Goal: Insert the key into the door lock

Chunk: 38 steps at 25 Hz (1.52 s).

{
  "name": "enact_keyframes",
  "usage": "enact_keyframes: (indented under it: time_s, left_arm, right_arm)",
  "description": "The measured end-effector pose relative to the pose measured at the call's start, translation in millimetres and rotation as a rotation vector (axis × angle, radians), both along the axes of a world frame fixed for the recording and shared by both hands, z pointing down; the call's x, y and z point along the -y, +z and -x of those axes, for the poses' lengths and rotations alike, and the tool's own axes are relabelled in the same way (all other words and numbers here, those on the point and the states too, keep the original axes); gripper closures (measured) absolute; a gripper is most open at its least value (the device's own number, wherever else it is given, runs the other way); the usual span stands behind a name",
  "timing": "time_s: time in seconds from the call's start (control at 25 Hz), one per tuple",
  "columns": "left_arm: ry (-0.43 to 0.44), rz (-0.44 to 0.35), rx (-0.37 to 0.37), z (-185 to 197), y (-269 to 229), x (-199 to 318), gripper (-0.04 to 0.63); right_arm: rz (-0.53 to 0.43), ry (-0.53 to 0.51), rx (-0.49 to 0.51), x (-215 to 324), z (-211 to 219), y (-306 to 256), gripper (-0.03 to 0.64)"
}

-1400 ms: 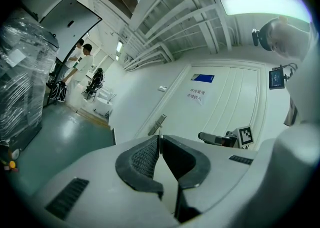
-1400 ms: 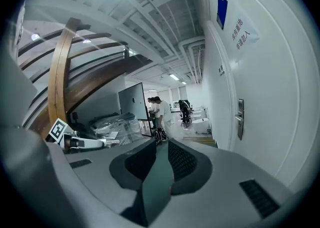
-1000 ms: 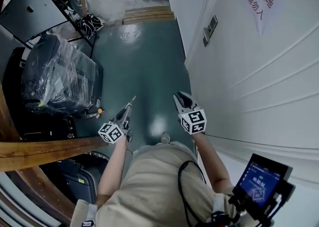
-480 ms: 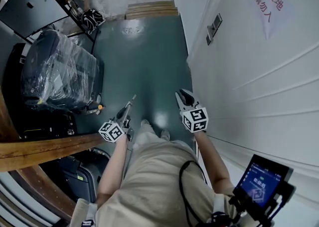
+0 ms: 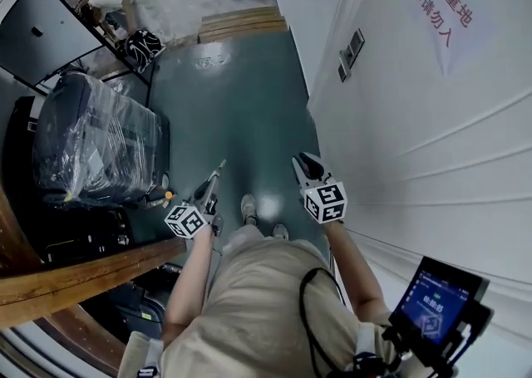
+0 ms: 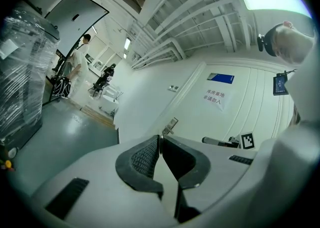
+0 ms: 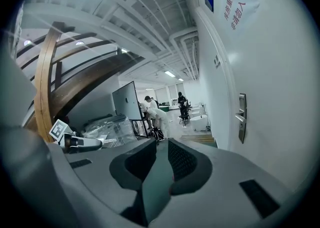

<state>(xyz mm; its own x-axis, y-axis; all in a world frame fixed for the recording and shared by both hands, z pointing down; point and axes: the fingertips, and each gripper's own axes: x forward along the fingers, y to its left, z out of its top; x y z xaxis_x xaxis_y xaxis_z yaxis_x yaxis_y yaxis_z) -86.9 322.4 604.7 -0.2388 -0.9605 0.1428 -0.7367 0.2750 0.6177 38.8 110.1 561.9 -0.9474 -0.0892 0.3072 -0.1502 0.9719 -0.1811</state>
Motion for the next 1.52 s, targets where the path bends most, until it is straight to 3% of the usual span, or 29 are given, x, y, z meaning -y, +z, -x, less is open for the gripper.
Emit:
enact_keyframes:
  time_s: [0.76, 1.52]
  left_arm:
    - [0.070, -0.037, -0.006, 145.0, 0.2, 33.4, 0.561]
    - [0.143, -0.057, -0.019, 223.2, 14.0, 55.7, 0.561]
  right_arm:
    - [-0.031, 0.086, 0.002, 19.6, 120.8, -13.9, 0.538]
    - [-0.047, 0.189, 0.013, 36.1, 170.3, -4.0, 0.538]
